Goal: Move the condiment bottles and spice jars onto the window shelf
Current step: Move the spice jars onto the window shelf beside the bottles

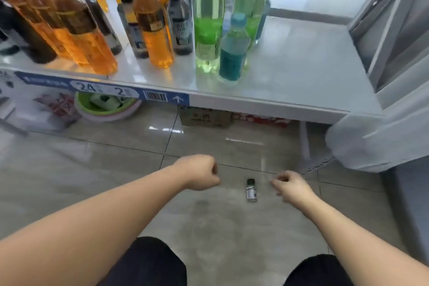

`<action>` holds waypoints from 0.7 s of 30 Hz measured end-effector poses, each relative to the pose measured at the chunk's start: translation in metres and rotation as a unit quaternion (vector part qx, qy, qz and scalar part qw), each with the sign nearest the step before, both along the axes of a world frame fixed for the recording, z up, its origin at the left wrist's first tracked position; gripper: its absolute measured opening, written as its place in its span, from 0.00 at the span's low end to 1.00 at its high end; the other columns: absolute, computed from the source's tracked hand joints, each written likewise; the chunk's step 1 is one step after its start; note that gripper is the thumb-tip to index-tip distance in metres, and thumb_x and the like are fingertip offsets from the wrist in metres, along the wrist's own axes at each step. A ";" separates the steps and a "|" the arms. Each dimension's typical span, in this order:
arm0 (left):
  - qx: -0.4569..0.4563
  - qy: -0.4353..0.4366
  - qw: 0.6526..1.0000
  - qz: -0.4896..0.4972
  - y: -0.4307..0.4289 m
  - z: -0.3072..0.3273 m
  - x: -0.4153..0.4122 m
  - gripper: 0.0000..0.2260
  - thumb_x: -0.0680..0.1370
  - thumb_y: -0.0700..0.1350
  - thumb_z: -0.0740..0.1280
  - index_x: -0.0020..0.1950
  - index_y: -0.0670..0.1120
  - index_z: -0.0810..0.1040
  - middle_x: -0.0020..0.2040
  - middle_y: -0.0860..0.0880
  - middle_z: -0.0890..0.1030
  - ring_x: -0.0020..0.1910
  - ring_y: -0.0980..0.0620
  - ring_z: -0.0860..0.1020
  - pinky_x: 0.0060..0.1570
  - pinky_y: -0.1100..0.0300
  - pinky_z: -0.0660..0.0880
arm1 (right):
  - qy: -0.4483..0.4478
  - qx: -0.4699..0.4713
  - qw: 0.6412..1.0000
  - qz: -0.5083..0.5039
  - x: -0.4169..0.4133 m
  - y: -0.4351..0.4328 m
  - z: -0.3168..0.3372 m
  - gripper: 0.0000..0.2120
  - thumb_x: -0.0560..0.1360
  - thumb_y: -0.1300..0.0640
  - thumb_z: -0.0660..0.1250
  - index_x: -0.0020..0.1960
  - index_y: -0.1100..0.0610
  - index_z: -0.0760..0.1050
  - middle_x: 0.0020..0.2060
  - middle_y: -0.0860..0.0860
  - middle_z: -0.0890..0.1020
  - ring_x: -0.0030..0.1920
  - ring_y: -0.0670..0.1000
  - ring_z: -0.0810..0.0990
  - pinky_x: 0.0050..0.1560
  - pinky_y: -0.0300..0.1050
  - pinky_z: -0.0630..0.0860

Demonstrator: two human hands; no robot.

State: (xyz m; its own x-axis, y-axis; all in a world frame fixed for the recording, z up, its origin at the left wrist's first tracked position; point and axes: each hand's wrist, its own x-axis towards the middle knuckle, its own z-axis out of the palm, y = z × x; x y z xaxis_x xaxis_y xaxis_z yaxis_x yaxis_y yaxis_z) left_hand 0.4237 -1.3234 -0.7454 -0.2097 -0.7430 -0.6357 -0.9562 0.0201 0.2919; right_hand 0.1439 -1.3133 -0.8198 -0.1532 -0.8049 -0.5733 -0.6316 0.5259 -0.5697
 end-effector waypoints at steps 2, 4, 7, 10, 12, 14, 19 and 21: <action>0.011 0.012 1.000 0.013 0.000 -0.047 -0.007 0.13 0.73 0.58 0.65 0.54 0.54 0.78 0.56 0.51 0.84 0.56 0.46 0.81 0.58 0.51 0.80 | 0.004 0.007 1.000 0.001 -0.006 -0.002 -0.039 0.06 0.76 0.55 0.72 0.43 0.56 0.80 0.34 0.52 0.81 0.39 0.55 0.81 0.39 0.46 0.74; 0.016 0.031 0.999 0.027 -0.001 -0.088 -0.015 0.16 0.73 0.58 0.66 0.57 0.53 0.79 0.57 0.52 0.84 0.57 0.47 0.80 0.59 0.52 0.79 | 0.011 0.005 1.000 0.010 -0.011 -0.002 -0.074 0.11 0.76 0.58 0.69 0.35 0.55 0.75 0.28 0.49 0.74 0.32 0.52 0.74 0.34 0.43 0.68; 0.017 0.053 0.998 0.043 -0.004 -0.138 -0.025 0.15 0.75 0.57 0.68 0.59 0.53 0.79 0.59 0.52 0.83 0.59 0.48 0.80 0.61 0.53 0.78 | 0.046 -0.007 0.998 0.045 -0.018 -0.003 -0.122 0.14 0.74 0.59 0.67 0.31 0.53 0.70 0.27 0.51 0.71 0.30 0.52 0.71 0.35 0.45 0.65; 0.029 0.095 0.992 0.083 -0.006 -0.177 -0.034 0.17 0.74 0.57 0.72 0.60 0.53 0.79 0.60 0.53 0.82 0.59 0.50 0.80 0.62 0.53 0.78 | 0.072 0.027 0.993 0.095 -0.017 -0.008 -0.152 0.10 0.75 0.62 0.67 0.35 0.57 0.76 0.29 0.52 0.75 0.31 0.52 0.74 0.32 0.40 0.66; 0.031 0.122 0.986 0.109 -0.005 -0.197 -0.040 0.16 0.73 0.56 0.73 0.59 0.54 0.80 0.58 0.53 0.82 0.56 0.50 0.82 0.61 0.53 0.79 | 0.080 0.042 0.987 0.130 -0.012 -0.015 -0.166 0.09 0.74 0.61 0.66 0.35 0.59 0.75 0.30 0.54 0.75 0.32 0.54 0.74 0.33 0.43 0.66; 0.033 0.134 0.983 0.123 -0.003 -0.215 -0.044 0.15 0.73 0.56 0.73 0.58 0.54 0.80 0.56 0.54 0.82 0.52 0.51 0.83 0.59 0.54 0.80 | 0.089 0.026 0.985 0.148 -0.009 -0.023 -0.183 0.08 0.74 0.58 0.65 0.39 0.61 0.78 0.36 0.54 0.80 0.38 0.56 0.79 0.37 0.46 0.70; 0.042 0.144 0.979 0.136 -0.006 -0.250 -0.040 0.15 0.72 0.54 0.75 0.56 0.52 0.81 0.52 0.54 0.81 0.51 0.51 0.82 0.57 0.54 0.80 | 0.115 0.054 0.968 0.217 0.001 -0.016 -0.214 0.04 0.79 0.55 0.66 0.49 0.54 0.78 0.51 0.46 0.80 0.55 0.52 0.79 0.45 0.39 0.66; 0.032 0.145 0.978 0.144 -0.010 -0.259 -0.038 0.14 0.72 0.53 0.75 0.55 0.52 0.81 0.52 0.54 0.81 0.53 0.52 0.82 0.58 0.54 0.80 | 0.125 0.084 0.958 0.244 0.000 -0.014 -0.232 0.06 0.78 0.54 0.66 0.53 0.55 0.78 0.58 0.52 0.82 0.57 0.55 0.79 0.49 0.41 0.70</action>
